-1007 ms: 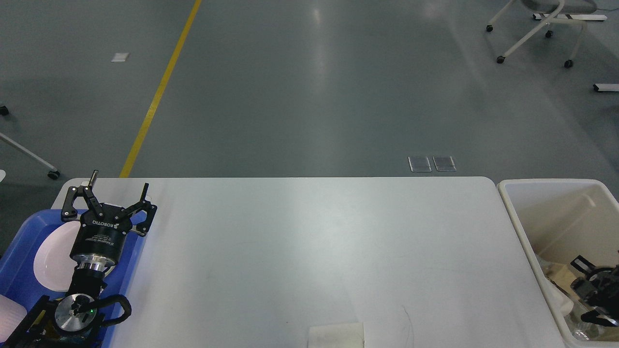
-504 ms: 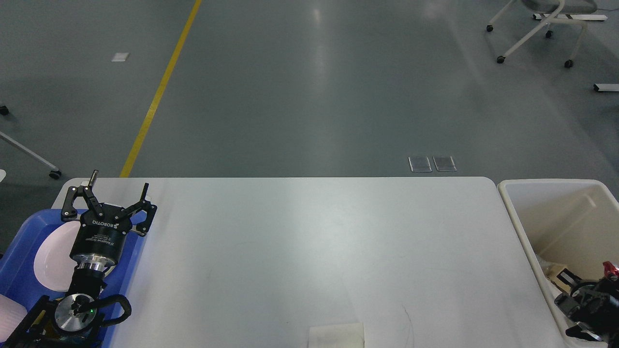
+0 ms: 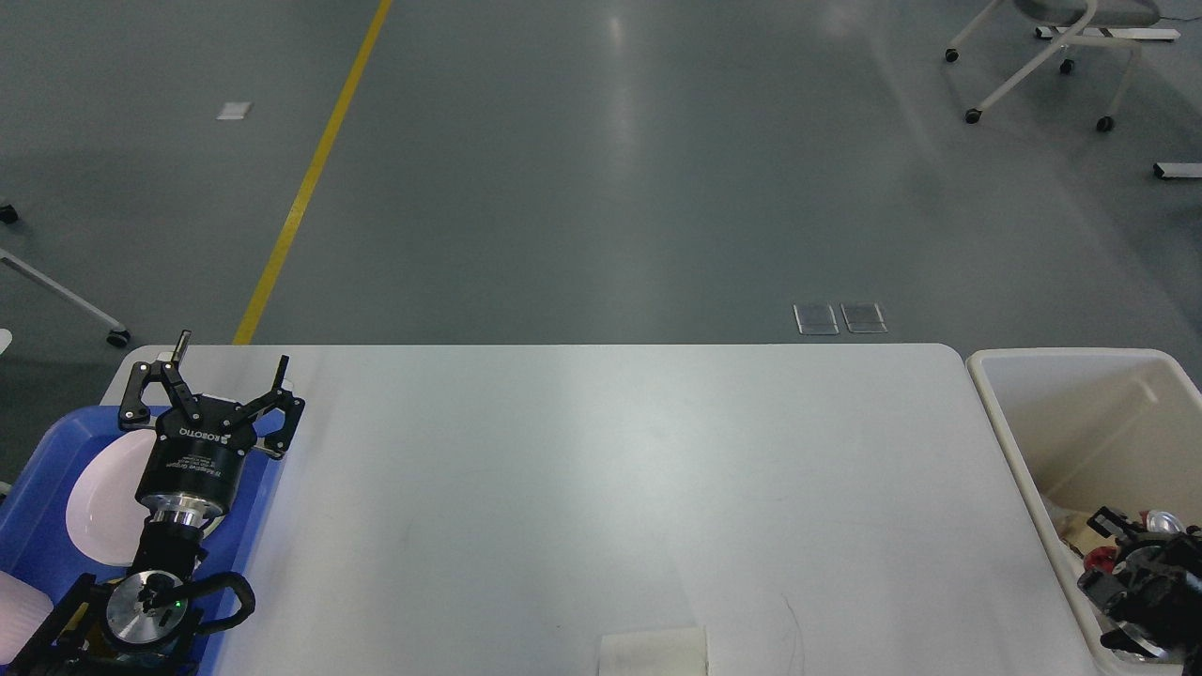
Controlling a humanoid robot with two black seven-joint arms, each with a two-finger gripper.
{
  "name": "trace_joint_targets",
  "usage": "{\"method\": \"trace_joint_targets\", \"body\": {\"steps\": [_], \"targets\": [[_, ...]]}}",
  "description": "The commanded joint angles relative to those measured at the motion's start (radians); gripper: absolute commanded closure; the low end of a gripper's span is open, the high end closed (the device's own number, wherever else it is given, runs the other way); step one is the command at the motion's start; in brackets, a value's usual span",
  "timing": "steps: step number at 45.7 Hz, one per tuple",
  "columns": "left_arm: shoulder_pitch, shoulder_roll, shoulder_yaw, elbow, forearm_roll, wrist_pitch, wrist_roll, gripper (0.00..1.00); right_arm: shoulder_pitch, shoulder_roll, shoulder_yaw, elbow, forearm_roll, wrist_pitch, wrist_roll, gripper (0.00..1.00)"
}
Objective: Tidy desktop
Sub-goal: 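Lower the red wrapper into the bin and release, then raise the right gripper out of the bin toward the table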
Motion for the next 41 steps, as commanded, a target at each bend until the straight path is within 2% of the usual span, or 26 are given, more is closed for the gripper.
{"method": "trace_joint_targets", "body": {"steps": [1, 16, 28, 34, 41], "targets": [[0.0, 0.0, 0.0, 0.0, 0.0, 0.0, 0.0, 0.04, 0.002, -0.005, 0.0, 0.003, -0.003, 0.001, 0.001, 0.0], [0.0, 0.0, 0.0, 0.0, 0.0, 0.0, 0.0, 0.04, 0.049, -0.025, 0.003, 0.03, -0.005, 0.029, 0.001, 0.0], [0.0, 0.0, 0.0, 0.0, 0.0, 0.0, 0.001, 0.04, 0.269, -0.161, -0.015, 0.326, -0.157, 0.064, -0.008, 0.0], [0.0, 0.0, -0.001, 0.0, 0.0, 0.0, 0.0, 0.04, 0.402, -0.225, -0.034, 0.437, -0.241, 0.162, -0.022, 0.0], [0.0, 0.0, 0.0, 0.0, 0.0, 0.0, 0.001, 0.04, 0.615, -0.255, -0.15, 0.548, -0.292, 0.389, -0.023, 0.0]]}}
